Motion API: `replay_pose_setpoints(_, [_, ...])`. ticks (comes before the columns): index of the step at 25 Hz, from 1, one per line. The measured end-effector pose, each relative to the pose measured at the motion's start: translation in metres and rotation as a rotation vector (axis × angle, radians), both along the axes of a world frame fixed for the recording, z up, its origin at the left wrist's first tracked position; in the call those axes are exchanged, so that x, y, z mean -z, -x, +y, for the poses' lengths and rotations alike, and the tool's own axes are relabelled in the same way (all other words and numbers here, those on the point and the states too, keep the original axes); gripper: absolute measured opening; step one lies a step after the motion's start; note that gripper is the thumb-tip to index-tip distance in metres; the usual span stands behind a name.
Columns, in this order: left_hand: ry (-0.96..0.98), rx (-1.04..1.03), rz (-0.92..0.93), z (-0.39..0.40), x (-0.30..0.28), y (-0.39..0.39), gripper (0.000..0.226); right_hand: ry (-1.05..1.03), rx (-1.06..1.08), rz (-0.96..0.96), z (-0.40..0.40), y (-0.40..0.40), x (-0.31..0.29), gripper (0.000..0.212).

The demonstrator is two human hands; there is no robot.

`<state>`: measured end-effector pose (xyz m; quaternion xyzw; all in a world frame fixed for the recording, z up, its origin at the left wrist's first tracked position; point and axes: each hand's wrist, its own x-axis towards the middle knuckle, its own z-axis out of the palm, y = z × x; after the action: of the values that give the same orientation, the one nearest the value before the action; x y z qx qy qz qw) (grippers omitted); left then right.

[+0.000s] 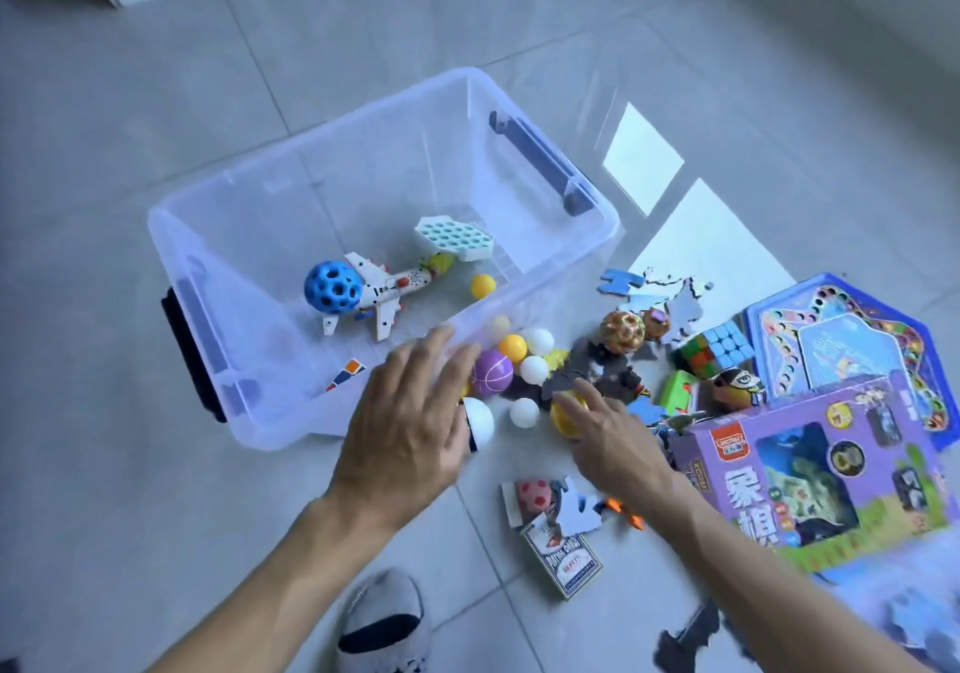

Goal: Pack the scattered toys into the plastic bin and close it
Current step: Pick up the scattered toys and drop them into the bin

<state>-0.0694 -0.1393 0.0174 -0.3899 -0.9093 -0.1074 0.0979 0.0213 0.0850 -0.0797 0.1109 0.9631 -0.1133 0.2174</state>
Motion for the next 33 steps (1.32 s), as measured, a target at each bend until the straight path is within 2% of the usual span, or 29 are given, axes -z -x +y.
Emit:
replay_pose_setpoints(2, [0.051, -0.227, 0.027, -0.004, -0.010, 0.022, 0.057, -0.061, -0.044, -0.025, 0.002, 0.002, 0.015, 0.070])
replay_pose_setpoints(4, [0.055, -0.267, -0.067, -0.011, -0.010, 0.037, 0.040, -0.056, -0.016, 0.029, 0.003, 0.002, 0.014, 0.065])
replay_pose_setpoints(5, [0.052, -0.242, -0.123, -0.013, -0.008, 0.039, 0.030, 0.037, 0.074, 0.107, 0.003, 0.002, 0.004, 0.062])
replay_pose_setpoints(8, [0.067, -0.177, -0.123, -0.016, 0.002, 0.032, 0.024, 0.420, 0.430, 0.584, -0.002, 0.002, -0.052, 0.057])
replay_pose_setpoints(9, [0.064, -0.184, -0.115, -0.016, 0.002, 0.029, 0.027, 0.509, 0.492, 0.743, -0.008, 0.008, -0.082, 0.057])
replay_pose_setpoints(11, [0.033, -0.204, -0.075, -0.014, -0.003, 0.023, 0.032, 0.586, 0.453, 0.899, -0.017, 0.031, -0.137, 0.060])
replay_pose_setpoints(13, [-0.085, -0.164, 0.012, -0.010, -0.011, 0.007, 0.030, 0.559, 0.296, 0.823, -0.020, 0.066, -0.172, 0.071])
replay_pose_setpoints(15, [-0.202, 0.070, 0.081, -0.002, -0.014, -0.024, 0.028, 0.488, 0.220, 0.723, -0.021, 0.082, -0.182, 0.074])
replay_pose_setpoints(16, [-0.193, 0.208, 0.101, 0.000, -0.011, -0.038, 0.027, 0.468, 0.238, 0.719, -0.023, 0.077, -0.177, 0.069])
replay_pose_setpoints(18, [-0.008, 0.312, 0.056, 0.002, 0.012, -0.044, 0.034, 0.474, 0.312, 0.731, -0.036, 0.038, -0.152, 0.054])
replay_pose_setpoints(20, [0.226, 0.165, -0.121, 0.009, 0.048, -0.025, 0.063, 0.426, 0.265, 0.644, -0.050, -0.018, -0.103, 0.048])
replay_pose_setpoints(22, [0.436, 0.086, -0.330, 0.012, 0.080, -0.006, 0.078, 0.223, 0.068, 0.478, -0.062, -0.063, -0.051, 0.057])
replay_pose_setpoints(23, [0.524, 0.075, -0.438, 0.012, 0.093, 0.000, 0.075, 0.122, -0.038, 0.403, -0.066, -0.078, -0.027, 0.065])
replay_pose_setpoints(25, [0.578, 0.068, -0.567, 0.009, 0.111, 0.002, 0.071, -0.005, -0.122, 0.279, -0.072, -0.090, 0.012, 0.074])
replay_pose_setpoints(27, [0.520, 0.069, -0.561, 0.006, 0.108, -0.008, 0.069, -0.087, -0.135, 0.275, -0.073, -0.092, 0.037, 0.070])
replay_pose_setpoints(28, [0.424, 0.077, -0.523, 0.005, 0.095, -0.016, 0.068, -0.101, -0.141, 0.284, -0.072, -0.090, 0.045, 0.068])
replay_pose_setpoints(29, [0.288, 0.072, -0.497, 0.003, 0.076, -0.026, 0.066, -0.106, -0.135, 0.284, -0.070, -0.085, 0.049, 0.066])
replay_pose_setpoints(31, [-0.102, 0.043, -0.459, 0.003, 0.018, -0.040, 0.064, -0.061, -0.087, 0.256, -0.067, -0.069, 0.048, 0.060])
replay_pose_setpoints(33, [-0.410, 0.020, -0.327, 0.001, -0.037, -0.032, 0.061, 0.040, -0.030, 0.220, -0.064, -0.053, 0.040, 0.040])
